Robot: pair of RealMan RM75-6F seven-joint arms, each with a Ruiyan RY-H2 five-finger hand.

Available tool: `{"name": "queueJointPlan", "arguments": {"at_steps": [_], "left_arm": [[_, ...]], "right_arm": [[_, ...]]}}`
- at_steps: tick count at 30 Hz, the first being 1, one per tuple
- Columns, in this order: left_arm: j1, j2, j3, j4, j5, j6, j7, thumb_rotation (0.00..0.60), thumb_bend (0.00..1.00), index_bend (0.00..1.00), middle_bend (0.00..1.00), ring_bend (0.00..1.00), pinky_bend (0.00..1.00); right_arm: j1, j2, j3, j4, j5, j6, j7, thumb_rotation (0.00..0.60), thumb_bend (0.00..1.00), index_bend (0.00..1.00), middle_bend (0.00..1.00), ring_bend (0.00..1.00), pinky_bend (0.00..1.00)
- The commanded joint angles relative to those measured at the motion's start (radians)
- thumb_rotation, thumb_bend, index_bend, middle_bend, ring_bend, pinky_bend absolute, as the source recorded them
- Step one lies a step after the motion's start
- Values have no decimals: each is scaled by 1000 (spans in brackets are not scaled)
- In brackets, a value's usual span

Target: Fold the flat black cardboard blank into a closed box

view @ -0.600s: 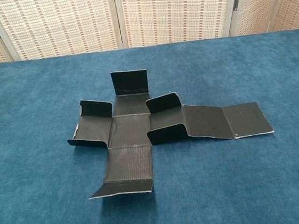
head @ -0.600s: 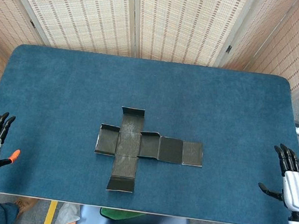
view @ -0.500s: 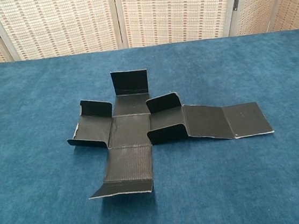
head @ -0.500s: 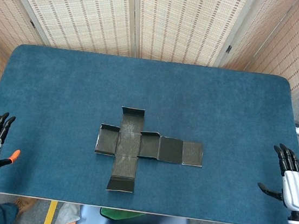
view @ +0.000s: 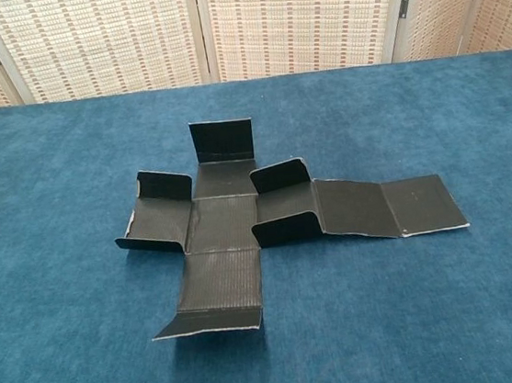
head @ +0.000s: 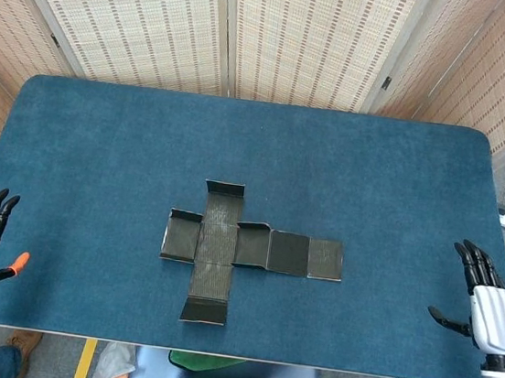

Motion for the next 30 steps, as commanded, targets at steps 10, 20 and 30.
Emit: {"name": "queueJointPlan", "arguments": {"at_steps": [10,20,30], "left_arm": [[-8,2,-8,9,14,1,-21,600,250,0,0,0,96],[-23,-7,1,19,21,-26,-13,600,249,0,0,0,95],[-43,-17,0,21,3,-66,3,600,248,0,0,0,96]], "right_arm": [[155,26,65,-215,104,-207,-167,600,0,0,80,681,978],[376,-109,114,-198,408,-511,-270,600,180,0,0,730,1000],[544,-290,128,-62,693,-598,-370,600,146,0,12,748,1000]]}}
